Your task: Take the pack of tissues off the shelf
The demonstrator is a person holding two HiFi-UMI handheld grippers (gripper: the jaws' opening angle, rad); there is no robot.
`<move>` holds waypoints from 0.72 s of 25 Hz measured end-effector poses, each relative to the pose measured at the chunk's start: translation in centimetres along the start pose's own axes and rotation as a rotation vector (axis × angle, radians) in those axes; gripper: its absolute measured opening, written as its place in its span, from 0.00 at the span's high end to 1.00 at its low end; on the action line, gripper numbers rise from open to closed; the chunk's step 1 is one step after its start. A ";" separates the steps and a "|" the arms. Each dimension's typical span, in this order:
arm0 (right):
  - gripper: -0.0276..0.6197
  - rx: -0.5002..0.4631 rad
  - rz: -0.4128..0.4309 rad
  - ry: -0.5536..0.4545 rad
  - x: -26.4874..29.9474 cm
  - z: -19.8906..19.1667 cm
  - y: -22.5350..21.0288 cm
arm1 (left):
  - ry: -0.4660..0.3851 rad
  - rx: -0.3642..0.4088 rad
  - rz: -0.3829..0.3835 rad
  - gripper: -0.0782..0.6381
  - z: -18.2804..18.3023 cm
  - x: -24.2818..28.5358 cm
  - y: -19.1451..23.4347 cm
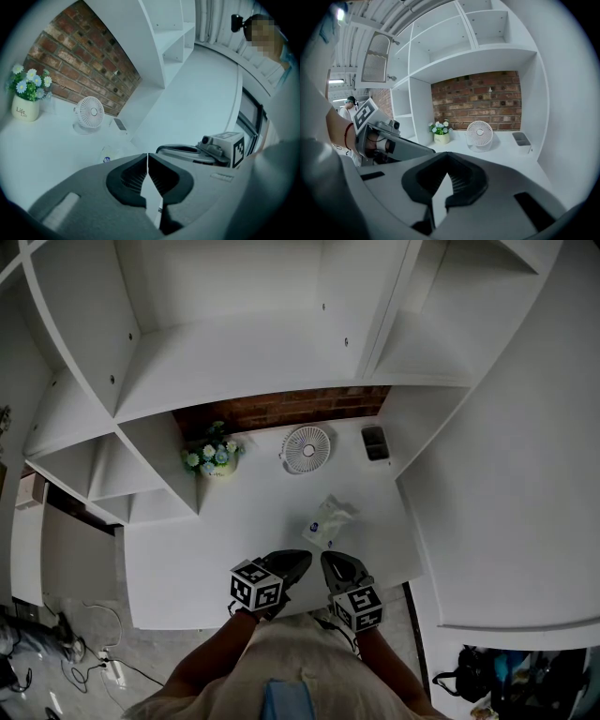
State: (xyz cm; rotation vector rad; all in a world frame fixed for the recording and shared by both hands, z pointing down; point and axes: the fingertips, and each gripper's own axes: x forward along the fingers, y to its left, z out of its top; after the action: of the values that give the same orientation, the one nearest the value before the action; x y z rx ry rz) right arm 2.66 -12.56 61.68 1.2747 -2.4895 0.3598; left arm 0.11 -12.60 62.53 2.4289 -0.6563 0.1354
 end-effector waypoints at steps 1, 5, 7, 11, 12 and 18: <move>0.93 0.000 -0.002 0.004 0.1 -0.1 -0.1 | 0.000 -0.001 0.000 0.87 0.0 0.0 0.0; 0.93 -0.012 -0.010 0.020 0.3 -0.2 -0.2 | -0.002 -0.006 0.002 0.87 0.2 0.0 0.4; 0.93 -0.015 -0.011 0.025 0.4 -0.2 -0.3 | -0.005 -0.008 0.000 0.87 0.3 0.1 0.4; 0.93 -0.006 -0.012 0.029 0.7 -0.3 -0.5 | -0.001 -0.012 0.002 0.87 0.3 0.2 0.8; 0.93 -0.005 -0.012 0.031 0.7 -0.4 -0.5 | -0.001 -0.013 0.002 0.87 0.3 0.2 0.9; 0.93 0.008 -0.009 0.032 0.9 -0.5 -0.8 | -0.001 -0.013 -0.001 0.87 0.5 0.6 1.0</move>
State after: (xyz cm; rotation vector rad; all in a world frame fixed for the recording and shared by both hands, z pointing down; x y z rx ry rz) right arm 2.90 -13.52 62.61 1.2729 -2.4575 0.3859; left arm 0.10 -13.78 62.83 2.4171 -0.6542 0.1296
